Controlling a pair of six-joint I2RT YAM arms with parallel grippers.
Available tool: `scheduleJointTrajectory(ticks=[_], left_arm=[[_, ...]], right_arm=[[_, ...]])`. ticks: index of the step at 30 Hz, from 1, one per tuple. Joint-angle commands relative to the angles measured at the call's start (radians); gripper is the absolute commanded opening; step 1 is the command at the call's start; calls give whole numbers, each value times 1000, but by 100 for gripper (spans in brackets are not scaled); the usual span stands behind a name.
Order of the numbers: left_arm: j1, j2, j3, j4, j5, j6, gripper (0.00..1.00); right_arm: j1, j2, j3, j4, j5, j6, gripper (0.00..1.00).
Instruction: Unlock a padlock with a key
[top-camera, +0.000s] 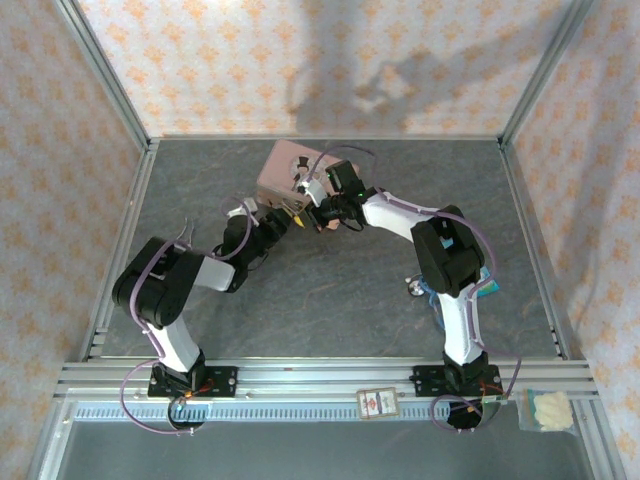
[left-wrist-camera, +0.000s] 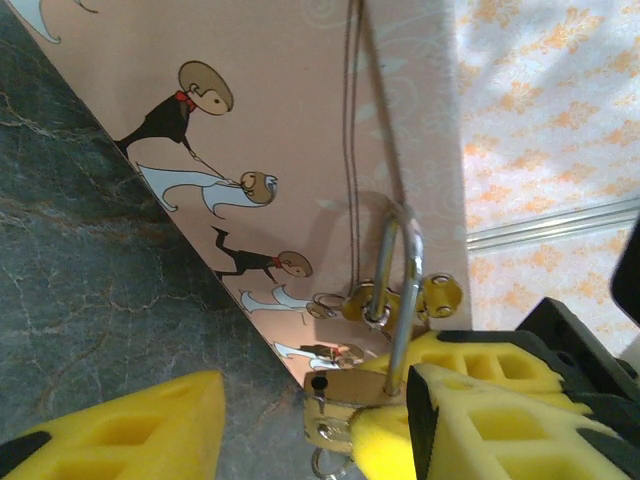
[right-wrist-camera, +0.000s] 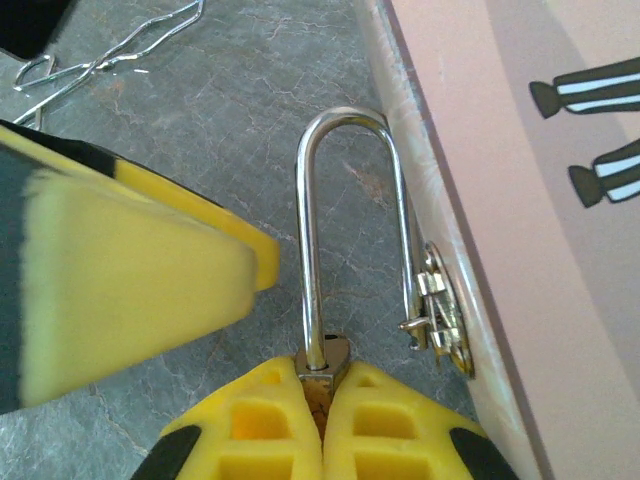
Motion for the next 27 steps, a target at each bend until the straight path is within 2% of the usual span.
scheduleJointTrajectory(ticks=[1, 6, 10, 13, 22, 27], left_arm=[[-6, 32, 40, 140, -11, -47, 48], [-6, 59, 57, 175, -1, -68, 47], [-6, 82, 56, 208, 6, -86, 42], [-6, 100, 58, 219, 11, -90, 35], [-7, 151, 74, 251, 37, -107, 0], [-6, 152, 80, 232, 34, -88, 0]], right_arm=[[-1, 5, -15, -32, -96, 80, 0], [2, 7, -8, -35, -94, 81, 0], [3, 13, -5, -36, -90, 80, 0], [3, 16, 0, -35, -92, 79, 0], [8, 20, 22, -53, -82, 79, 0], [16, 0, 17, -49, -31, 109, 2]])
